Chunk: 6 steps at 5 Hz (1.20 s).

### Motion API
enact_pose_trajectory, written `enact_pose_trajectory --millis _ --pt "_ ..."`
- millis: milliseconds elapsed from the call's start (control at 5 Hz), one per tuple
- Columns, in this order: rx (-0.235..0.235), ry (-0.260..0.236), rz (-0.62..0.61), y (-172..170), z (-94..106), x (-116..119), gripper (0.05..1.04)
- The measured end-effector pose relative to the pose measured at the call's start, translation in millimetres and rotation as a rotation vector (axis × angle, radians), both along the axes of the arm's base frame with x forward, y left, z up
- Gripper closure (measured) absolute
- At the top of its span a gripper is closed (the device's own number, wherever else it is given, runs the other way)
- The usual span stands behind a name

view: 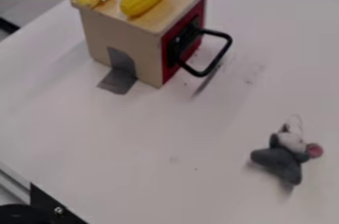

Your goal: Open the drawer

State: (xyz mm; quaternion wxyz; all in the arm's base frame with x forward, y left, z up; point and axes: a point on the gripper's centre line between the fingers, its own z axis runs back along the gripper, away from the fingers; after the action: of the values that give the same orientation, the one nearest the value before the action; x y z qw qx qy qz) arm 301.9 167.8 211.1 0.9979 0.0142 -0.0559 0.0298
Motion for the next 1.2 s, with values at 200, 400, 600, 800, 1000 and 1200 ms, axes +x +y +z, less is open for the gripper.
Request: enact_pose_trajectory --millis 200,400,600,800,1000,1200 --pt "-0.018 0.032 0.000 -1 -11.0 0 0.083" --pt "-0.024 0.013 -0.061 -28 -14.0 17 0.083" --pt "-0.030 -0.004 -0.177 -73 -14.1 36 0.083" --pt "-0.044 -0.037 -0.247 -110 -12.6 49 0.083" --pt "-0.052 -0.044 -0.308 -151 -24.7 65 0.083" --pt "-0.038 -0.048 -0.320 -177 -39.8 77 0.083"
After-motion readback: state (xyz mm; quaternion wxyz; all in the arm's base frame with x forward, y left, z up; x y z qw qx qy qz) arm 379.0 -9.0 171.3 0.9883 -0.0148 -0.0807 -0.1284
